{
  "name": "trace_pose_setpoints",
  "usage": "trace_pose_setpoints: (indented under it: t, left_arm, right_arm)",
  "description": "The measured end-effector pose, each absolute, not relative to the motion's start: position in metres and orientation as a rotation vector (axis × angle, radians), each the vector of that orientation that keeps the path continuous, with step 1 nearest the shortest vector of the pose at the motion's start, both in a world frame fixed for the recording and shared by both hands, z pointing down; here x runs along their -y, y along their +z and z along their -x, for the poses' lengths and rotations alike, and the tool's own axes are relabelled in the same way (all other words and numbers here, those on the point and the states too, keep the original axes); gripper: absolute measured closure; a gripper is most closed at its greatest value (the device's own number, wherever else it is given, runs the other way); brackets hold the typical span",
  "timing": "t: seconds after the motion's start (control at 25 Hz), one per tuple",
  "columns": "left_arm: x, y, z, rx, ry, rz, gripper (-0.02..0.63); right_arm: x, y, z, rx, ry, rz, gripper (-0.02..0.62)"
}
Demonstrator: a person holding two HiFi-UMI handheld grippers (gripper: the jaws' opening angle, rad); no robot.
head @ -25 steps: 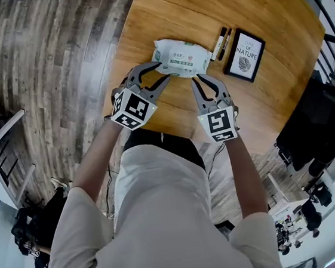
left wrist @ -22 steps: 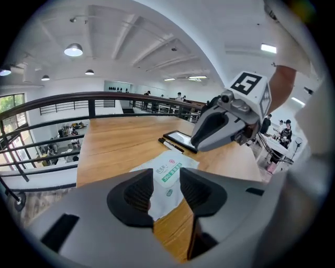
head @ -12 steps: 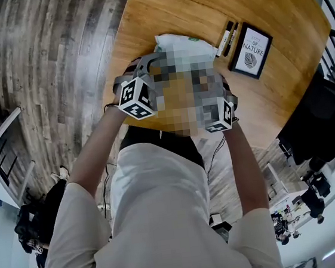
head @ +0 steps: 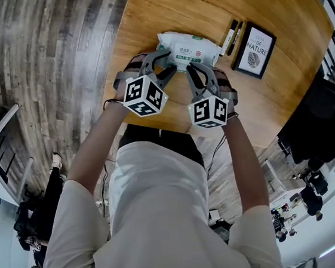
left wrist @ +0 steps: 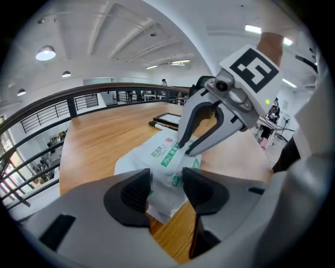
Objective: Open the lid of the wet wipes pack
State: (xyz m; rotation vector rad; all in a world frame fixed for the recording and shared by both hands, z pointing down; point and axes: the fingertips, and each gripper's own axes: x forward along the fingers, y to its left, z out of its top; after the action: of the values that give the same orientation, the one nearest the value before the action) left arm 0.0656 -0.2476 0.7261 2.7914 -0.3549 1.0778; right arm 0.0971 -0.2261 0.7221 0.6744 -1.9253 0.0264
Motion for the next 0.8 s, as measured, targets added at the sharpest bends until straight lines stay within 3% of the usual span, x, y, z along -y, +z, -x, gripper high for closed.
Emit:
trace_pose_setpoints:
  t: [0.8]
  left_arm:
    - [0.2472, 0.7280, -0.0662, 0.282, 1.067, -2.807, 0.417]
  right_arm:
    - [0.2271, 0.7323, -0.0926, 1.815, -0.186, -0.544, 0.551]
